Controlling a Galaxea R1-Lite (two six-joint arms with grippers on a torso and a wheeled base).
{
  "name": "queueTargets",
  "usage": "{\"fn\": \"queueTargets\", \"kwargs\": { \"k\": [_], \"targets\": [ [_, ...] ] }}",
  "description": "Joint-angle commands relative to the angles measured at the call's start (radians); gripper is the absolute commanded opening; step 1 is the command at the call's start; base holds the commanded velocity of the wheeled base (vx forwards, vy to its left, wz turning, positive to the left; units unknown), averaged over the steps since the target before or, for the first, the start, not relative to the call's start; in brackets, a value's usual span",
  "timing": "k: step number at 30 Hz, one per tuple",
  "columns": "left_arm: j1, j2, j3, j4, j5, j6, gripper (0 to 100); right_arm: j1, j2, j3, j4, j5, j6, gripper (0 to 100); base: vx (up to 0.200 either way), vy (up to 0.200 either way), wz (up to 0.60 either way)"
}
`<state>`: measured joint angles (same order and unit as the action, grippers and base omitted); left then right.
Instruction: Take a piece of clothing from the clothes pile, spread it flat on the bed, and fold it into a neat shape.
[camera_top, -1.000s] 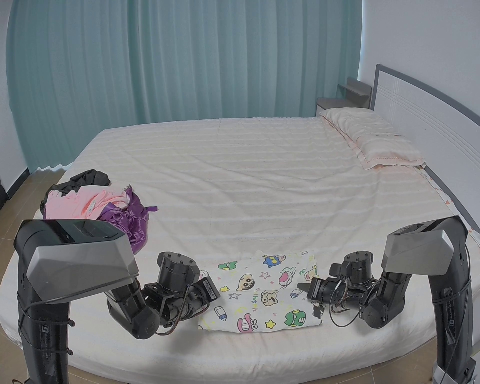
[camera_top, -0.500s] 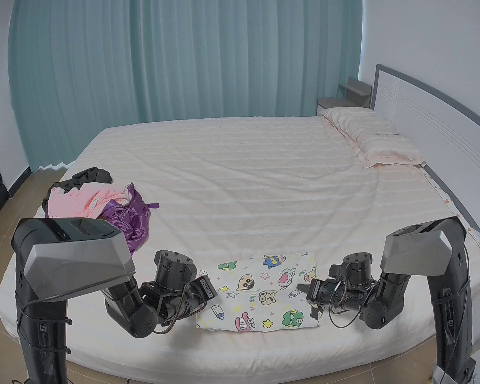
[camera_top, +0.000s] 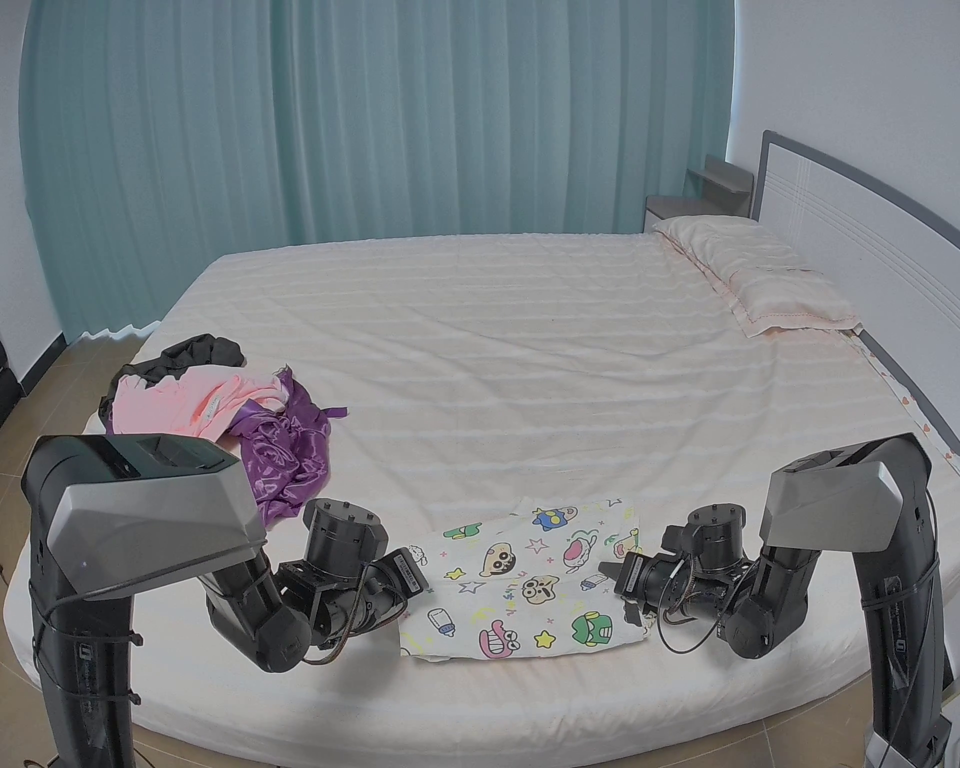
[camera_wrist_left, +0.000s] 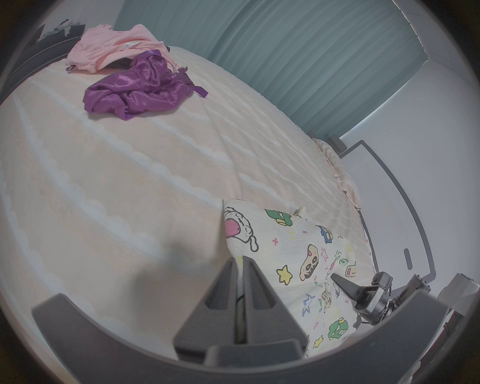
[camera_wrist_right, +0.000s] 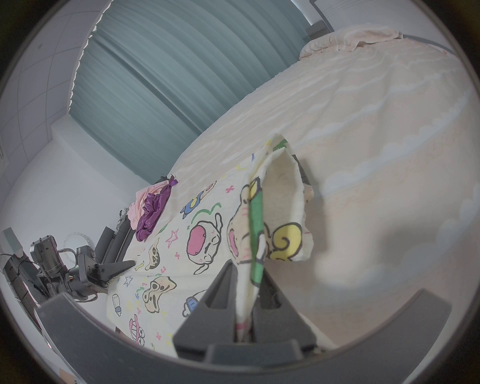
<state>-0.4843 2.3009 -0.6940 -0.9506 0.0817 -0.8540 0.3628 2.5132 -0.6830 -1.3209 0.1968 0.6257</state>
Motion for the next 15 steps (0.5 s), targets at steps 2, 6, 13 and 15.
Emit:
{"fn": "queueTargets", "kwargs": {
  "k": [2,6,13,15],
  "targets": [
    [0.0,0.003,0.001,-0.002,0.0,0.0,0,0.001,0.003,0.002,-0.001,0.003,0.002,0,0.0,0.2,0.0],
    [0.003,0.005,0.001,-0.002,0.0,0.001,0,0.001,0.001,0.003,-0.005,0.003,0.002,0,0.0,0.2,0.0],
    [0.006,0.006,0.001,-0.002,0.0,0.01,0,0.001,-0.01,0.008,-0.005,0.003,0.002,0,0.0,0.2,0.0],
    [0.007,0.008,0.001,-0.002,0.0,0.012,0,0.001,-0.016,0.02,-0.005,0.006,0.002,0,0.0,0.2,0.0]
  ]
}}
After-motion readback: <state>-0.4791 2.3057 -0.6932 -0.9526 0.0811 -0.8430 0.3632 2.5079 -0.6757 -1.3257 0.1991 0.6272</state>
